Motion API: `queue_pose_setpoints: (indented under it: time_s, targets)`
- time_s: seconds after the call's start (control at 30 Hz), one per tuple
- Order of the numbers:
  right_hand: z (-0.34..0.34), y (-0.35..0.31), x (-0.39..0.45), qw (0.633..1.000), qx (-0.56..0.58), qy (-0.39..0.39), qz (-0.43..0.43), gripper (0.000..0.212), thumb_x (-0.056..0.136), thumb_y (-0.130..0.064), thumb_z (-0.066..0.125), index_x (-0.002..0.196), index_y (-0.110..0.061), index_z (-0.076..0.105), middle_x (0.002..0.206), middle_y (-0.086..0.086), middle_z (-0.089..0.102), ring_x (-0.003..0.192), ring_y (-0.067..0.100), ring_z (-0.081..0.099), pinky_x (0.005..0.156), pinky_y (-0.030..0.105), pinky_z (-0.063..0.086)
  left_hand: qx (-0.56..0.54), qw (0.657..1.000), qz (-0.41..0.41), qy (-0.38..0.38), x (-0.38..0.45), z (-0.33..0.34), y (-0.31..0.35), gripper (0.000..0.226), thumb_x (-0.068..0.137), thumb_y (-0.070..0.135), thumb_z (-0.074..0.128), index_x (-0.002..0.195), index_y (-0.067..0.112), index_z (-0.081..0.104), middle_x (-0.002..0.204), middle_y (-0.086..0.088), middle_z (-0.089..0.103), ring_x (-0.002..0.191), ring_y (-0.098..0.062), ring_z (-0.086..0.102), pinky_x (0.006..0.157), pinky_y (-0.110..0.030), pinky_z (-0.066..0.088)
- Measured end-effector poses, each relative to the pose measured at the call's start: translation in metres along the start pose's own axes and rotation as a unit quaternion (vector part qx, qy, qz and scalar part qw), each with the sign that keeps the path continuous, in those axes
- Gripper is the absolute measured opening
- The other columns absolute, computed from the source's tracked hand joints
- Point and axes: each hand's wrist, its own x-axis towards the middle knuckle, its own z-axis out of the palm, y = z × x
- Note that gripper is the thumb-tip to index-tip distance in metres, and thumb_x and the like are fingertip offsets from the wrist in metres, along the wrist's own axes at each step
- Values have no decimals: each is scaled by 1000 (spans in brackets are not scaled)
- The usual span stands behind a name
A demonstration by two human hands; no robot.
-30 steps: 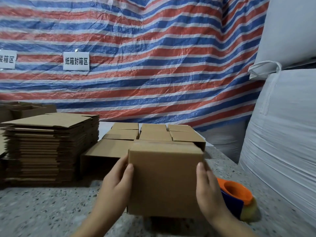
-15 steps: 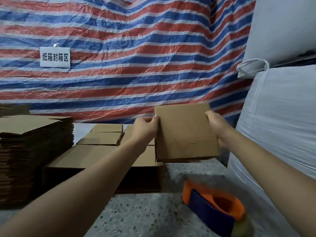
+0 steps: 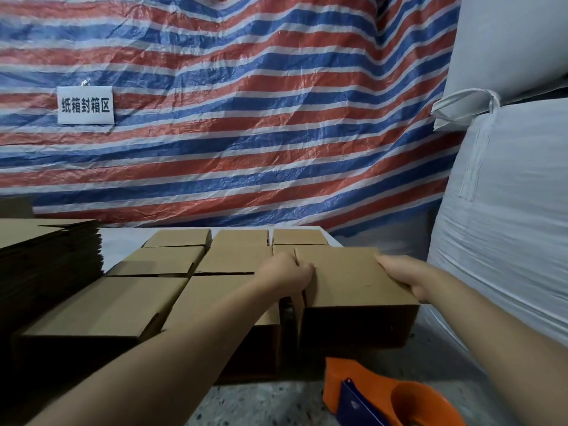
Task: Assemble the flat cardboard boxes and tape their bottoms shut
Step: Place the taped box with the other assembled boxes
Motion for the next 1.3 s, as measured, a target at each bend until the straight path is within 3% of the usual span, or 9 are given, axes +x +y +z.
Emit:
queue_pose_setpoints:
  time_s: [0.1,0.27,0.4,0.5,0.6,0.67,0.8,1.0,1.3]
  targets:
    - [17,13,18,1000,0,-18,18,45,106,-48,40,119,-9,57,98,11,68,83,25,66,61,31,49,93,995,-30,-16,6,9,-13,49,95,49,40,119,12,60,122,-13,62,114,-32,55,97,-38,46]
    - [39,23,36,997,44,-51,26,35,104,-31,43,121,-9,64,87,11,75,80,26,68,74,33,54,99,994,-45,-23,9,14,-30,46,94,43,40,119,10,60,120,-13,63,109,-31,59,91,-34,49]
    - [41,25,35,998,42,-47,24,32,104,-24,44,126,-8,60,117,20,71,96,31,69,86,39,55,90,996,-1,14,7,17,-36,39,96,37,41,128,18,50,129,-8,60,117,-28,55,97,-37,45]
    - [41,28,31,998,36,-56,12,35,104,-33,48,127,-10,60,119,19,71,111,33,68,102,43,52,95,995,30,28,2,19,-37,29,97,33,38,110,15,57,119,-9,63,110,-29,57,93,-38,47]
    - [41,25,23,998,26,-54,-9,47,101,-53,47,127,-16,61,116,12,71,107,28,68,89,37,55,99,992,56,62,-7,14,-37,28,97,33,37,103,13,56,111,-9,63,106,-30,58,85,-37,47]
    - [40,22,16,1000,8,-29,-5,54,105,-53,38,138,-14,55,121,11,66,106,26,63,80,35,51,103,989,72,73,-16,5,-35,30,98,35,37,109,14,55,112,-8,62,107,-29,58,86,-37,47]
    - [40,9,1,991,-78,95,-48,58,107,-41,33,152,-5,36,151,19,44,134,35,46,103,42,40,105,983,104,105,-40,-23,-38,38,99,39,39,121,14,56,121,-7,62,111,-26,58,92,-38,49]
    - [55,-17,-36,954,-114,200,-193,35,101,-24,44,79,-1,57,84,12,58,71,21,50,63,34,36,109,967,136,187,-87,-92,-64,32,98,36,43,113,15,62,113,-4,65,102,-24,60,86,-36,51]
    - [128,-75,-106,904,-75,179,-380,54,104,-26,45,53,-9,45,48,4,43,47,17,38,50,27,28,191,927,135,294,-134,-199,-134,43,104,39,39,70,21,58,68,4,60,59,-9,58,55,-25,47]
